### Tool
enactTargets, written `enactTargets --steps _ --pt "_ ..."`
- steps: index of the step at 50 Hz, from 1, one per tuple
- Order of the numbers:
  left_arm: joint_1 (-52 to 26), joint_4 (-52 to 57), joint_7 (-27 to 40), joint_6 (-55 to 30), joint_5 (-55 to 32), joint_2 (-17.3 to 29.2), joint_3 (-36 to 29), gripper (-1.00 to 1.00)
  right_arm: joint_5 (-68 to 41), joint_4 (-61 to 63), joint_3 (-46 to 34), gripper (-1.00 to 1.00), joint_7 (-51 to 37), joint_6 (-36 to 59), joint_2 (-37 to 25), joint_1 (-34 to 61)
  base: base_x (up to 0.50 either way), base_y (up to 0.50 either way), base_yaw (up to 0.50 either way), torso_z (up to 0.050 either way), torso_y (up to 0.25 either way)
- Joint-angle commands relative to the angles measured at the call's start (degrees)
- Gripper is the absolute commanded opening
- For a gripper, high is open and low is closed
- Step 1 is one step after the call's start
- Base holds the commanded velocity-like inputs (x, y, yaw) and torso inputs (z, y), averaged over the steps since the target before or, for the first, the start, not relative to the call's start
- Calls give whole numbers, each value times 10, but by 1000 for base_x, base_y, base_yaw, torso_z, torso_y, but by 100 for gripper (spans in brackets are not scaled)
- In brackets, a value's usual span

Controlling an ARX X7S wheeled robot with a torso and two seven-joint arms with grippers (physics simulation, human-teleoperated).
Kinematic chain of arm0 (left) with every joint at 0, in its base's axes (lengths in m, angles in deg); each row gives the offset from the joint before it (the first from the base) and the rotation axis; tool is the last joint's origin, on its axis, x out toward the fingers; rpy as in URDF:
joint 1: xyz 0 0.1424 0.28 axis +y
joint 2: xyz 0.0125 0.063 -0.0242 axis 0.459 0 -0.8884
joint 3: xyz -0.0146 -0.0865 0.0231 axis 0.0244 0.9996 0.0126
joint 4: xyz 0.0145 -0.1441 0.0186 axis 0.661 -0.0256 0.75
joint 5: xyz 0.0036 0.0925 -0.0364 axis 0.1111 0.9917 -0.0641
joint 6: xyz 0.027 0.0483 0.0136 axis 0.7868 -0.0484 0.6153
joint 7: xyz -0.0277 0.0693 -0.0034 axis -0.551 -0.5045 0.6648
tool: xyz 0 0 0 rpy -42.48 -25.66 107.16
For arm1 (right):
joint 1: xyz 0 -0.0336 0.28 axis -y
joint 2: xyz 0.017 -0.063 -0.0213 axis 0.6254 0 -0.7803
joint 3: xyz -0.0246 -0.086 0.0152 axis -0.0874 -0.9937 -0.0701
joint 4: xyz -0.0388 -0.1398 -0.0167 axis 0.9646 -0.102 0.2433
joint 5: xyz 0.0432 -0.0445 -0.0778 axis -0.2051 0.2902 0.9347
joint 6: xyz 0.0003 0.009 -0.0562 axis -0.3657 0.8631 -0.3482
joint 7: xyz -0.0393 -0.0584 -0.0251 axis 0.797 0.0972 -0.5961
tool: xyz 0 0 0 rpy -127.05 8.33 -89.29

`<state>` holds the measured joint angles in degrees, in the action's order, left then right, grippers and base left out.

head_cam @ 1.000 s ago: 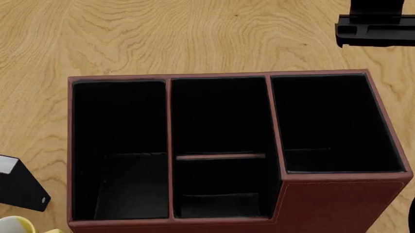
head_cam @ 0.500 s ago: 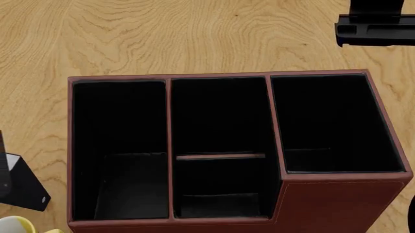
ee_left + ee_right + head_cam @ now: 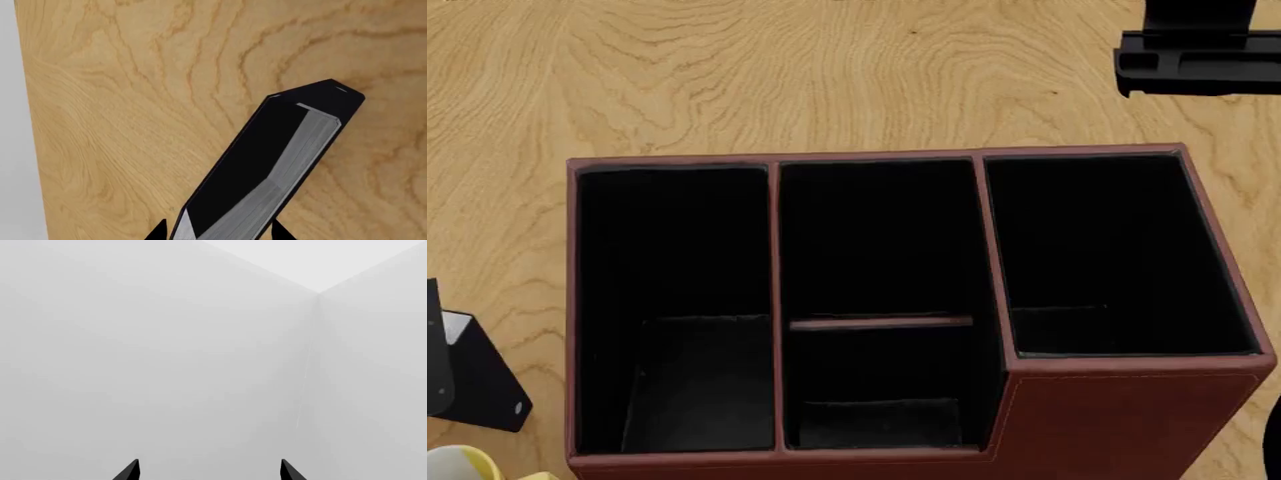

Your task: Pick up the book and place it in the back compartment of the caddy.

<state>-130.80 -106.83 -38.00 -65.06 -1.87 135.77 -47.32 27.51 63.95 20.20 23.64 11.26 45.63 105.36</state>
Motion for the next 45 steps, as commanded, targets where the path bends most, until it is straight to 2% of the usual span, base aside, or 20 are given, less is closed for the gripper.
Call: enactTargets --steps 1,45 --pt "12 -12 8 17 15 -16 18 -100 -1 3 2 100 -1 0 -3 -2 0 0 -4 0 -11" --pt "-11 92 -10 -15 22 45 37 -100 -11 6 9 100 -4 -3 -5 -6 1 -1 -3 0 -2"
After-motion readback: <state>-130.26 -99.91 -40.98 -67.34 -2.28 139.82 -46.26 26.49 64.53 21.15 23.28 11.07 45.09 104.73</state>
